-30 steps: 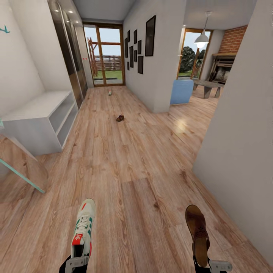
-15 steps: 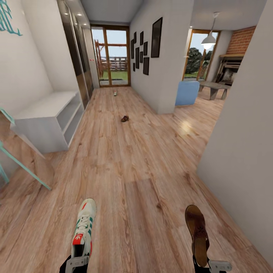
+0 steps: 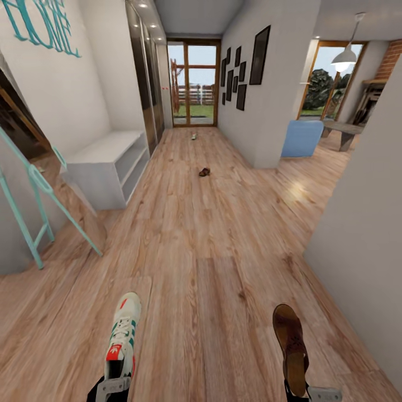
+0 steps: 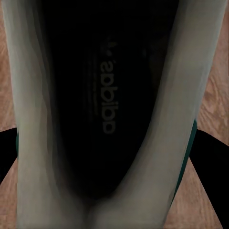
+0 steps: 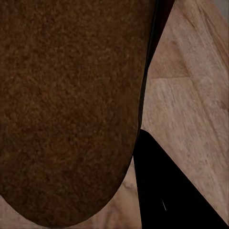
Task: Pick up the two gym shoes and the two sandals from the corridor floor and place them onto the hallstand (shoe rack) in the corridor, making sure they are on the rack and not on the floor. Arrange them so the two gym shoes are next to each other and the two sandals are next to each other.
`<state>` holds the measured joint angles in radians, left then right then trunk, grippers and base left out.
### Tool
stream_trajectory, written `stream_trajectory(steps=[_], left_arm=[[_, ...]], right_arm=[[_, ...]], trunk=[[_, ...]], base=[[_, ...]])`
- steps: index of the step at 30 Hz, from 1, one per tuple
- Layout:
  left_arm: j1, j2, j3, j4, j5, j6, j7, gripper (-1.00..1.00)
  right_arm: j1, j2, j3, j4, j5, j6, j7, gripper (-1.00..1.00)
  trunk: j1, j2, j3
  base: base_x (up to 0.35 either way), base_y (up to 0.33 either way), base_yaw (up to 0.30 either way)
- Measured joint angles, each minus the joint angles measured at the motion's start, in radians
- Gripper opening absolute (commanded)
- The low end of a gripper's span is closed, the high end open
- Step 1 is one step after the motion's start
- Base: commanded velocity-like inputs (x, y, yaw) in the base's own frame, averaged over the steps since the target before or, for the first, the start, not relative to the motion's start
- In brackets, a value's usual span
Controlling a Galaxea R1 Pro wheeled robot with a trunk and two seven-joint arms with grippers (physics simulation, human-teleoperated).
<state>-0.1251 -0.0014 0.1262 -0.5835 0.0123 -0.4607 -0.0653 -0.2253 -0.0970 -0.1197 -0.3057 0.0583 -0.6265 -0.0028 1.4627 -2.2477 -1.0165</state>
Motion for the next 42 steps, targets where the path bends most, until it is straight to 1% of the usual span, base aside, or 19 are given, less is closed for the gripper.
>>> stream_trajectory(steps=[15,28,35,42], left_arm=[[0.0,0.0,0.0,0.0,0.003,0.0,0.002,-1.0],[0.0,-0.001,0.0,0.0,0.004,0.0,0.003,-1.0],[0.0,0.0,0.0,0.0,0.004,0.0,0.002,-1.0],[0.0,-0.001,0.0,0.0,0.003,0.0,0.001,-1.0]], right_arm=[[0.0,0.0,0.0,0.004,0.0,0.001,0.001,-1.0],[0.0,0.0,0.0,0.004,0.001,0.0,0.002,-1.0],[0.0,0.0,0.0,0.004,0.0,0.0,0.002,-1.0],[0.0,0.0,0.0,0.005,0.0,0.0,0.001,-1.0]], trunk=[[0.0,0.0,0.0],[0.0,0.0,0.009],[0.0,0.0,0.015],[0.0,0.0,0.021]], base=[[-0.262,-0.176,0.278],[-0.256,-0.18,0.269],[-0.122,-0.225,0.259],[-0.019,-0.043,0.257]])
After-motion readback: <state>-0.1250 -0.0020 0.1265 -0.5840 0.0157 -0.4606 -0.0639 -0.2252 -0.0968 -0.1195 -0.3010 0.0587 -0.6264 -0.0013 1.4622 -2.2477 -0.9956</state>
